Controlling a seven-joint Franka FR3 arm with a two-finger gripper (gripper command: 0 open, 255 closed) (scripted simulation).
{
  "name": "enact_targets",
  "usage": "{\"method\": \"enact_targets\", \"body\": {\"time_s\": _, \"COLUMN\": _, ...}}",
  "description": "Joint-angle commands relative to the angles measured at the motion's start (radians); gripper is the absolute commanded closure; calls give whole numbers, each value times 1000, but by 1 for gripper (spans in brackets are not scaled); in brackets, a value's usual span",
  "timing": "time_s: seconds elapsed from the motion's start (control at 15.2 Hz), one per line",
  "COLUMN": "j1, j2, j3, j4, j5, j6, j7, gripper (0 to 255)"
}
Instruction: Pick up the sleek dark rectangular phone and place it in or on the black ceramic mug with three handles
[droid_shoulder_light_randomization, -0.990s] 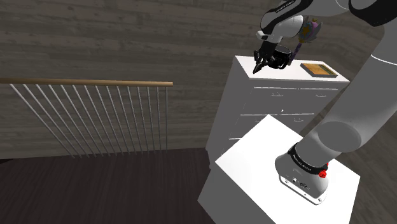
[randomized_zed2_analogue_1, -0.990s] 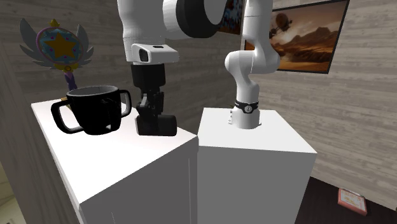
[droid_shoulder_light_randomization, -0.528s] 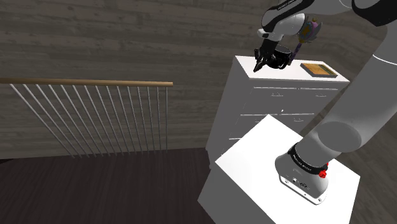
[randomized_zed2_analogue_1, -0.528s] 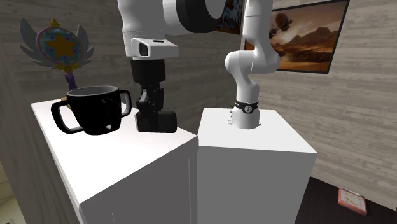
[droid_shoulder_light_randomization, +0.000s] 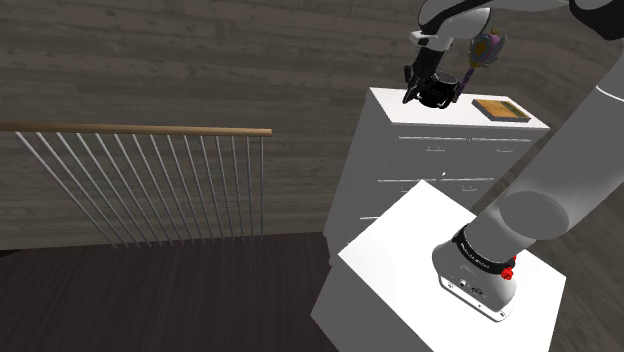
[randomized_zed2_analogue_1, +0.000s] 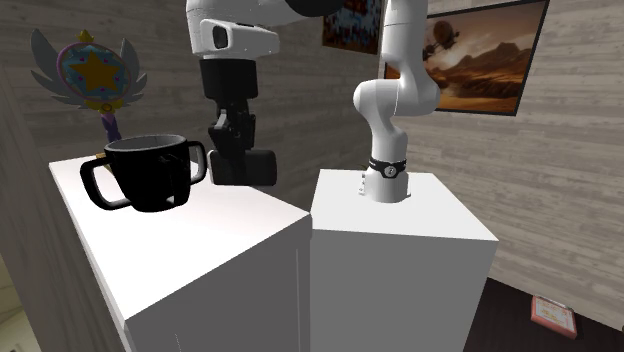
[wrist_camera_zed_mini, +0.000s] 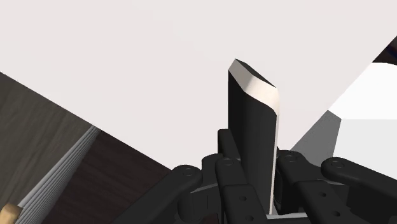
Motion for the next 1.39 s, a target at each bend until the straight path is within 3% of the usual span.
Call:
{"method": "enact_targets", "body": {"time_s": 0.0, "j1": 1, "j2": -11, "j3": -1, "j4": 15, "j5": -7, "j6": -25, "j7": 4, "gripper": 255}}
{"method": "enact_targets", "body": {"time_s": 1.32, "j1": 8, "j2": -79, "j3": 0, "j4": 215, "j5": -50, "j6": -283, "j7": 37, "gripper": 255}}
